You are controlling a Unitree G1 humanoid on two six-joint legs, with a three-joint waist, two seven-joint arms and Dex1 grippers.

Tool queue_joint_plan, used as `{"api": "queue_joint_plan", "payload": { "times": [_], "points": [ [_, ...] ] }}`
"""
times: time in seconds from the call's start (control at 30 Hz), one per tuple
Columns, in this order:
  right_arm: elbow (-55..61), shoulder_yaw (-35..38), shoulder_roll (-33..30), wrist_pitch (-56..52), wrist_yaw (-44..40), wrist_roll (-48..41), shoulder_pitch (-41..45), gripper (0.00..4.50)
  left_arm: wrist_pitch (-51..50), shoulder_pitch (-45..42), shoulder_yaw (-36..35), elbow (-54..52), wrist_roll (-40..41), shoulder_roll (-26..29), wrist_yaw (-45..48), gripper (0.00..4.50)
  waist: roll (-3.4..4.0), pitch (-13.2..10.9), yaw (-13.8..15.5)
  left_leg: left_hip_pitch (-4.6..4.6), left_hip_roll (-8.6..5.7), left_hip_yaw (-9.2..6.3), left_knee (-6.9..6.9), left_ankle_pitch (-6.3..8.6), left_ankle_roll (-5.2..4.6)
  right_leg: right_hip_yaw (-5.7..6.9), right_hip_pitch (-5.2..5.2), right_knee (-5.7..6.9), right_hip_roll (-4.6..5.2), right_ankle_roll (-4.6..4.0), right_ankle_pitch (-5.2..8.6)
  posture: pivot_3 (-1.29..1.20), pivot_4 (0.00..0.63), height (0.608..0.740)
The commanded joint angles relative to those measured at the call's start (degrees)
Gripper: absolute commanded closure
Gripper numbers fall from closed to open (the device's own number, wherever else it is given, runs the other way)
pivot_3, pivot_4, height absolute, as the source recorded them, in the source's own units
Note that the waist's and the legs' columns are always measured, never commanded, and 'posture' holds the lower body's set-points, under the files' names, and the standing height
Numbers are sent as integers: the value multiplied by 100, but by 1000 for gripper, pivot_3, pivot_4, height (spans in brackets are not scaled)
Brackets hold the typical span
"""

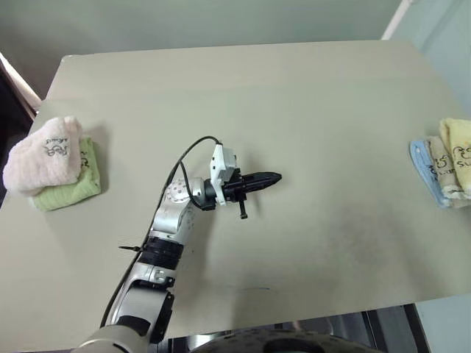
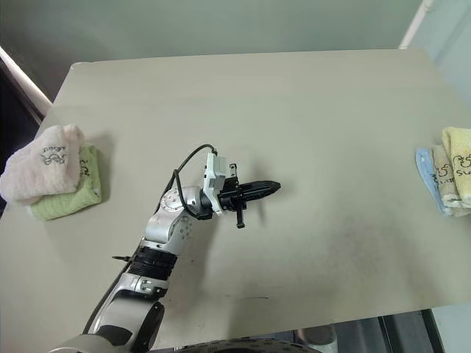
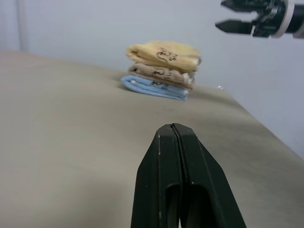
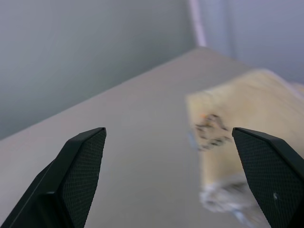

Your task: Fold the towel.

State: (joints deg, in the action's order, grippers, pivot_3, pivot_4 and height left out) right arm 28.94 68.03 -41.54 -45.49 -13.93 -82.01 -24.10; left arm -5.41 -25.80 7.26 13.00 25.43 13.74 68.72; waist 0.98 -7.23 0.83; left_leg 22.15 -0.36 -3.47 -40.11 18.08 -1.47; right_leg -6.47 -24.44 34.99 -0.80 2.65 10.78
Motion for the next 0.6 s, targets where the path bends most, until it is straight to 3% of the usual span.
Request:
{"api": "queue_joint_plan", "payload": {
  "times": [0.03,0.2,0.4,0.6],
  "points": [
    [582,-83,-387,258,-411,78,122,13,-61,-86,-208,-168,251,-2,39,4500,0,0,-11,0,0,0,0,0,0,-1,0,0,0,0,0,0,150,740],
    [845,-963,-750,543,-727,772,588,13,-214,15,-289,-396,352,102,17,4500,-4,-1,-31,-5,2,1,-1,-2,-6,-2,1,4,-3,0,-8,0,150,740],
    [913,-2663,-1021,1100,-1466,2239,1248,13,-488,357,-338,-1157,448,538,-5,4500,-3,0,-33,-4,4,2,0,-13,14,0,-4,3,-1,48,-34,0,150,740],
    [619,-4560,-731,1873,-2006,3724,2050,13,-996,858,-663,-1792,972,1066,98,4500,-1,2,-65,-4,8,3,3,-22,32,2,-7,4,0,56,-41,0,150,740]
  ]
}}
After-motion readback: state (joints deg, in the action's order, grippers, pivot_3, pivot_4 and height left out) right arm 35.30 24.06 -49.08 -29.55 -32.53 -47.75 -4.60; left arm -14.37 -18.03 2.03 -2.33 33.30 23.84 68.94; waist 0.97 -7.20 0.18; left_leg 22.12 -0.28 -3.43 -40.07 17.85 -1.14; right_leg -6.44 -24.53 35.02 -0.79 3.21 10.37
